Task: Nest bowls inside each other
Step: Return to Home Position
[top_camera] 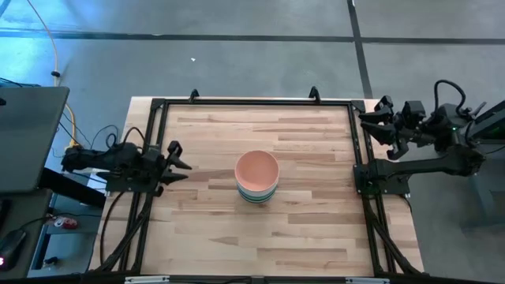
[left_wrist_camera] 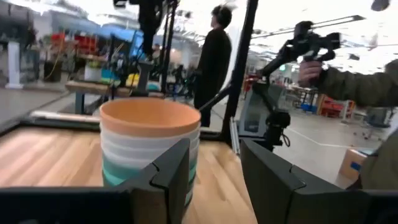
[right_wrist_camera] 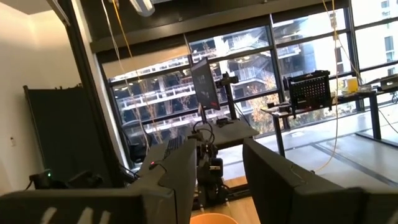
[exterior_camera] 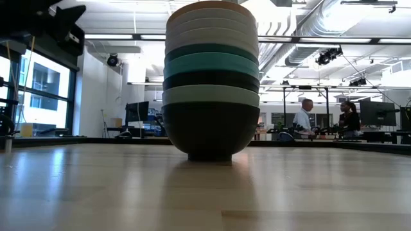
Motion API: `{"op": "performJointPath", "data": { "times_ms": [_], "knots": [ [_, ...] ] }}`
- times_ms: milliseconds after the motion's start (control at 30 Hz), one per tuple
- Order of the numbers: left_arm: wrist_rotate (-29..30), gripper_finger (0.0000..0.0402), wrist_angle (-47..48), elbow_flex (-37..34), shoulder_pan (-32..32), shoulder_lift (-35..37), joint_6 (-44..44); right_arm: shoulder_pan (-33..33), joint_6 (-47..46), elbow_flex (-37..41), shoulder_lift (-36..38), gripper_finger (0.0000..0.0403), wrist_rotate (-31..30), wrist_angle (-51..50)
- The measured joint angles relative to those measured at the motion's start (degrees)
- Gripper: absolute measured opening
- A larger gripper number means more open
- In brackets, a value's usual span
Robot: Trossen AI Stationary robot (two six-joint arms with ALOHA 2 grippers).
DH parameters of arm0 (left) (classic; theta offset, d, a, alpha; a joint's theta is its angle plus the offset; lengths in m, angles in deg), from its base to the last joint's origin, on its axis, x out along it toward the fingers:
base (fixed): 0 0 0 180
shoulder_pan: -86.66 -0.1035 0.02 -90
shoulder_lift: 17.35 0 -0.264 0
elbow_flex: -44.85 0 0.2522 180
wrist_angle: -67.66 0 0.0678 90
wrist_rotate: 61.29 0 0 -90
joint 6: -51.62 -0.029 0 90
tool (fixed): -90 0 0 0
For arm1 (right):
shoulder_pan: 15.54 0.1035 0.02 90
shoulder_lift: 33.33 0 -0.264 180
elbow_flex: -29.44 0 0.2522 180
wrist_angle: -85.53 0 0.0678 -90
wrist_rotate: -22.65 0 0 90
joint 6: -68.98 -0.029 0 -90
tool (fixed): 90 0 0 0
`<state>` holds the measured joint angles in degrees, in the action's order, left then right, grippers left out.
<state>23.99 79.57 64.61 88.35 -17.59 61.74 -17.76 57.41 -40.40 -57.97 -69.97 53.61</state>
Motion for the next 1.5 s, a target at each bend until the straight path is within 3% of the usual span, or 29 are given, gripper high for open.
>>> {"op": "performJointPath", "data": {
  "times_ms": [267,667,1200,1500],
  "knots": [
    [1.82,0.0131,1.33,0.04,1.49,-0.01,-7.19,0.0,0.46,0.0,-0.07,0.0124,0.02,0.68],
    [9.57,0.0131,4.28,0.04,1.47,-0.01,-13.6,0.0,0.48,0.0,-0.09,0.0124,1.55,0.48],
    [11.53,0.0131,19.75,0.08,1.47,-0.02,-10.32,0.0,1.09,0.0,-0.22,0.0124,1.54,-0.93],
    [12.1,0.0131,19.93,0.17,1.45,-0.1,-10.53,0.0,1.1,0.0,-0.22,0.0124,1.55,-2.58]
  ]
}}
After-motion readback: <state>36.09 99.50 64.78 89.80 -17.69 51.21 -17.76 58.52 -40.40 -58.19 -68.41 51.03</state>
